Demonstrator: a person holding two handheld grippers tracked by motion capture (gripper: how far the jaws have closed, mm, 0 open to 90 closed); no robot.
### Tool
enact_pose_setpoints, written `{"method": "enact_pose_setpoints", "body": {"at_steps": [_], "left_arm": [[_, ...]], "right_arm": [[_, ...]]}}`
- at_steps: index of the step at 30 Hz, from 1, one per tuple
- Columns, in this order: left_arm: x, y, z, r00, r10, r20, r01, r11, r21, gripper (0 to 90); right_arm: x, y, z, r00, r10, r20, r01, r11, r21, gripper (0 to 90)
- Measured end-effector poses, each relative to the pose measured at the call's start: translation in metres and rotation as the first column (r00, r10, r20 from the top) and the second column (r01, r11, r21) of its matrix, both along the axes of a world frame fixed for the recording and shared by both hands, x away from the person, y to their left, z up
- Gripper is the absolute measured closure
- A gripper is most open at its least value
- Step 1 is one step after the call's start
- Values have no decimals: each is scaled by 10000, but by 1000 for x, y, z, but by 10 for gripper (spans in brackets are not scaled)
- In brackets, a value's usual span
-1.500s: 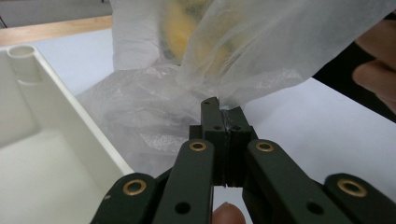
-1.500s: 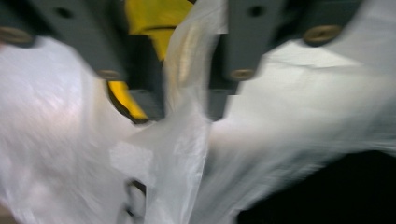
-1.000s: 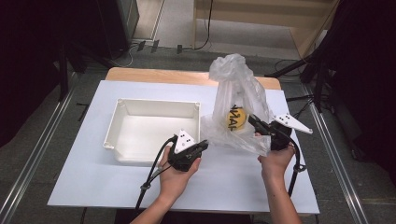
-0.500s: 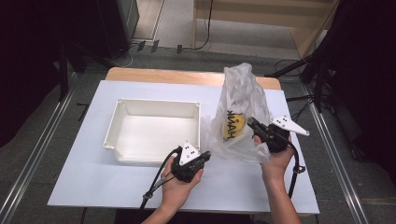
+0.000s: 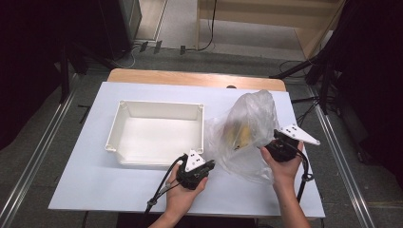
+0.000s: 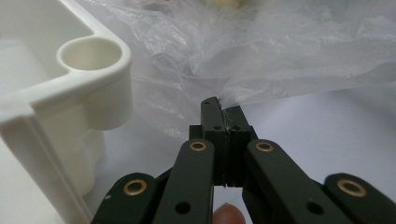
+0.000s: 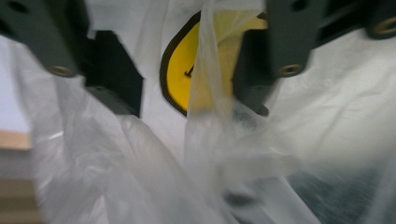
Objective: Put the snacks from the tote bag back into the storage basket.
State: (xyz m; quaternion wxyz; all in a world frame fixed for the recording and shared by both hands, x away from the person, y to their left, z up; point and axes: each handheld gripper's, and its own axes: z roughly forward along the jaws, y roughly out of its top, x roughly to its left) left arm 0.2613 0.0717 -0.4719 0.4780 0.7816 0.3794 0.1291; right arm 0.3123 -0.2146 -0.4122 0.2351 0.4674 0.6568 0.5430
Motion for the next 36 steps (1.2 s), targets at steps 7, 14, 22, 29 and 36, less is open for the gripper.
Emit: {"method": "enact_pose_setpoints", "body": {"at_steps": [7, 14, 22, 29, 36], "left_arm": [[-2, 0, 0, 9999, -52, 125, 52, 10000, -40, 900], [0, 3, -1, 9999, 3, -108, -6, 9995, -307, 900], [1, 3, -2, 9977, 564, -388, -560, 9984, 105, 900], [0, 3, -3, 9960, 666, -588, -621, 9952, 753, 900], [0, 7, -4, 9939, 732, -829, -661, 9941, 855, 900]], "right_arm": [[-26, -19, 27, 9952, -188, 961, 169, 9997, 196, 207], [-32, -21, 67, 9791, -525, 1965, 417, 9974, 591, 151], [-9, -13, 89, 9686, -282, 2470, 240, 9995, 198, 654], [58, 0, 46, 9979, -524, 370, 545, 9968, -584, 900], [103, -9, -43, 9483, -1645, -2713, 1196, 9773, -1746, 900]]}}
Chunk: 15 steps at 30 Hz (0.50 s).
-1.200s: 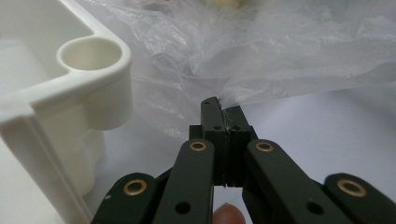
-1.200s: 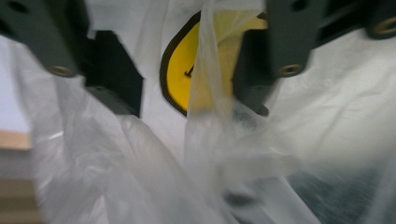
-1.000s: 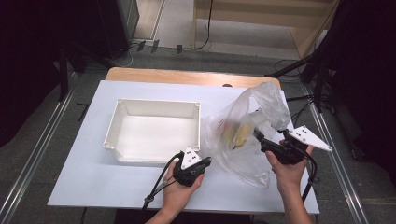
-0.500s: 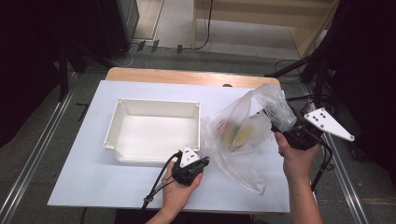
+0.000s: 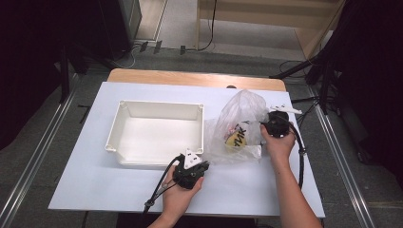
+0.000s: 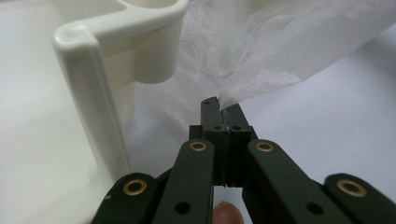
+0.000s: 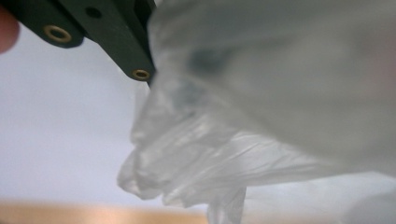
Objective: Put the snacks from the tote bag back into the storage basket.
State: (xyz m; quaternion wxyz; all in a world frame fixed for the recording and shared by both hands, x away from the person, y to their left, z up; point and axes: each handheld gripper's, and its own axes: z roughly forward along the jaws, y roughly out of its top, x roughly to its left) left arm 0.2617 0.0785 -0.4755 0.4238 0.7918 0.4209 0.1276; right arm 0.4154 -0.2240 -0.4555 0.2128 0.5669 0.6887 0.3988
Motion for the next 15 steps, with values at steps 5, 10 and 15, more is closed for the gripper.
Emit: {"method": "enact_pose_setpoints", "body": {"at_steps": [5, 10, 15], "left_arm": [[1, 0, 0, 9999, -6, -125, 6, 10000, -3, 900], [2, 2, 0, 9993, -332, -178, 325, 9988, -365, 900], [1, 4, 0, 9962, -867, -117, 852, 9916, -972, 742]], "right_arm": [[2, -14, -28, 9906, -571, -1241, 587, 9982, 87, 900], [-12, -23, -12, 9985, -54, -550, 120, 9927, 1197, 445], [-48, -29, 16, 9982, -352, 484, 294, 9929, 1150, 235]]}}
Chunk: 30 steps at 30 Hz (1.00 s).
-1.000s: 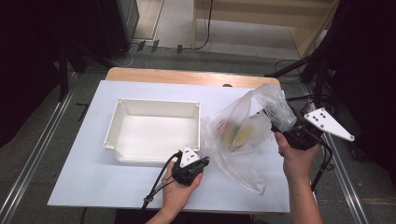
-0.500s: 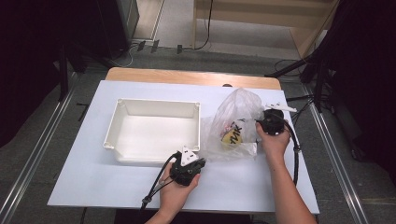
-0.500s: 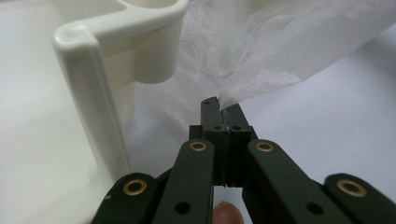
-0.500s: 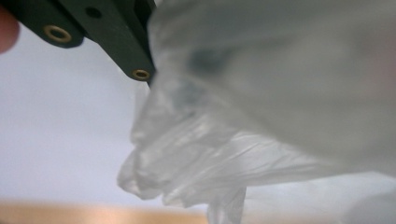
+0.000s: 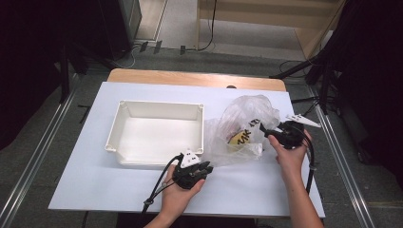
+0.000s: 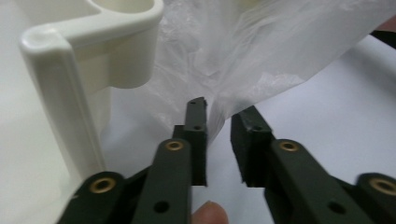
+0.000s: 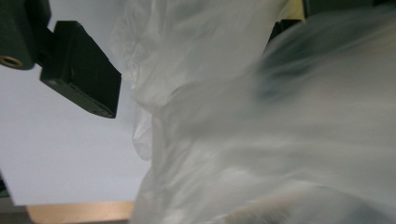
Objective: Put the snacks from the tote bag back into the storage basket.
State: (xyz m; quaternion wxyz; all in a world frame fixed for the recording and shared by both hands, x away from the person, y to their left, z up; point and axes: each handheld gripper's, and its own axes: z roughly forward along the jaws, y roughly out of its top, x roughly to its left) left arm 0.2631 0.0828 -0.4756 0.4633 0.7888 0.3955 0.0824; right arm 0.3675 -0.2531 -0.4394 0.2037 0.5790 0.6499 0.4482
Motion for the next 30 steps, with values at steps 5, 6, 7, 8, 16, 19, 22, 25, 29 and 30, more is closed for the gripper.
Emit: {"method": "enact_pose_setpoints", "body": {"at_steps": [5, 6, 7, 8, 16, 19, 22, 25, 29, 30], "left_arm": [[-5, 2, 1, 9992, -373, 138, 375, 9992, -130, 629], [-6, 2, 2, 9989, -419, 188, 420, 9991, -68, 614], [-8, 1, 2, 9987, -451, 243, 452, 9990, -43, 597], [-9, 1, 3, 9982, -507, 332, 507, 9987, 2, 595], [-18, 11, 20, 9943, -259, 1033, 293, 9991, -312, 564], [-20, 17, 28, 9925, -51, 1219, 117, 9985, -529, 531], [-22, 20, 35, 9895, -37, 1446, 159, 9964, -835, 518], [-26, 18, 43, 9845, 36, 1752, 171, 9931, -1163, 463], [-27, 14, 54, 9777, 52, 2098, 264, 9887, -1475, 380], [-26, 11, 60, 9754, 68, 2205, 301, 9861, -1633, 380]], "right_arm": [[-53, -6, 27, 9860, -304, 1642, 249, 9991, 352, 236], [-62, -5, 31, 9811, -419, 1891, 380, 9990, 244, 240], [-69, -3, 36, 9771, -449, 2082, 453, 9990, 29, 238], [-76, -2, 41, 9704, -519, 2358, 552, 9984, -78, 250], [-112, 41, 61, 9124, 2369, 3338, -2719, 9604, 614, 504], [-109, 72, 43, 9140, 3105, 2610, -3206, 9472, -44, 550], [-94, 90, 7, 9346, 3387, 1087, -3415, 9398, 76, 610], [-83, 99, -15, 9349, 3549, 59, -3550, 9347, 169, 664], [-78, 107, -25, 9357, 3501, -441, -3510, 9362, -158, 792], [-78, 107, -25, 9357, 3501, -441, -3510, 9362, -158, 792]]}}
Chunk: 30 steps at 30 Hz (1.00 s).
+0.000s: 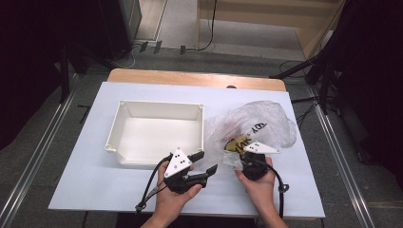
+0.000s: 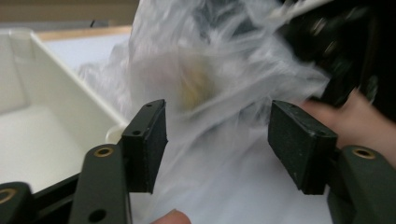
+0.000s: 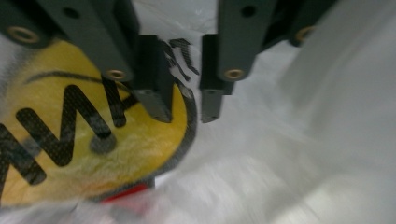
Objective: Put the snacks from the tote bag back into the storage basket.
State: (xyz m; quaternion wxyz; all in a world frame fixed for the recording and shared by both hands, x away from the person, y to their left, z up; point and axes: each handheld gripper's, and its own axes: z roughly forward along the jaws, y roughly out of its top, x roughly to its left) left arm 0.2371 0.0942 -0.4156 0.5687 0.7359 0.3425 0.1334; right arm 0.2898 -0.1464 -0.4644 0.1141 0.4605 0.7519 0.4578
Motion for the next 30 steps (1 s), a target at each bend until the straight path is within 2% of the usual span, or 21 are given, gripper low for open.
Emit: {"method": "enact_pose_setpoints", "body": {"at_steps": [1, 3, 4, 6, 8, 10, 12, 14, 16, 18, 21, 22, 24, 26, 27, 28, 29, 30], "left_arm": [[2, -4, 8, 9999, -2, 151, 7, 9996, -278, 370], [5, -10, 16, 9998, 107, 151, -99, 9988, -475, 356], [8, -14, 16, 9997, 231, 72, -228, 9989, -405, 353], [16, -27, 11, 9977, 612, -290, -601, 9975, 364, 359], [23, -38, -3, 9947, 843, -594, -772, 9905, 1140, 403], [25, -45, -16, 9930, 1113, -385, -1023, 9772, 1858, 525], [27, -48, -26, 9915, 1224, -450, -1093, 9682, 2251, 619], [29, -48, -33, 9892, 1362, -547, -1190, 9624, 2443, 701], [31, -48, -39, 9875, 1461, -593, -1258, 9567, 2624, 752], [32, -48, -44, 9878, 1452, -565, -1236, 9512, 2829, 789], [33, -50, -52, 9884, 1381, -636, -1128, 9468, 3015, 833], [33, -50, -56, 9885, 1356, -668, -1080, 9428, 3153, 840], [33, -52, -60, 9886, 1326, -710, -1022, 9384, 3300, 849], [32, -54, -60, 9898, 1344, -470, -1107, 9340, 3398, 846], [32, -55, -60, 9898, 1347, -469, -1103, 9312, 3474, 843], [32, -56, -61, 9896, 1376, -415, -1143, 9289, 3523, 838], [31, -56, -61, 9896, 1388, -376, -1165, 9272, 3561, 833], [31, -57, -61, 9895, 1403, -346, -1184, 9245, 3624, 829]], "right_arm": [[1, 4, -7, 9999, -24, -101, 18, 9983, -583, 871], [1, 8, -13, 9998, -10, -205, -9, 9958, -912, 900], [1, 9, -16, 9995, 36, -315, -69, 9945, -1049, 900], [1, 10, -19, 9991, 68, -414, -114, 9935, -1133, 900], [-1, 7, -16, 9993, 72, -369, -104, 9961, -871, 900], [-5, 2, -11, 9997, 169, -163, -176, 9987, -475, 847], [-11, -6, -4, 9995, 145, 278, -140, 9998, -173, 818], [-17, -17, 5, 9958, -320, 857, 321, 9995, 7, 804], [-21, -29, 15, 9877, -800, 1344, 767, 9966, 297, 798], [-23, -37, 28, 9747, -1073, 1963, 1020, 9941, 370, 769], [-22, -42, 50, 9414, -1260, 3129, 1361, 9906, -105, 672], [-21, -43, 57, 9311, -1276, 3416, 1435, 9894, -214, 623], [-18, -46, 73, 9113, -1446, 3855, 1587, 9873, -48, 544], [-11, -52, 88, 8966, -1572, 4140, 1648, 9862, 176, 447], [-5, -54, 94, 8920, -1706, 4185, 1783, 9838, 211, 413], [1, -56, 99, 8921, -1770, 4158, 1843, 9826, 228, 366], [8, -58, 103, 8936, -1772, 4125, 1848, 9825, 217, 335], [16, -59, 105, 9009, -1725, 3983, 1789, 9836, 214, 321]]}}
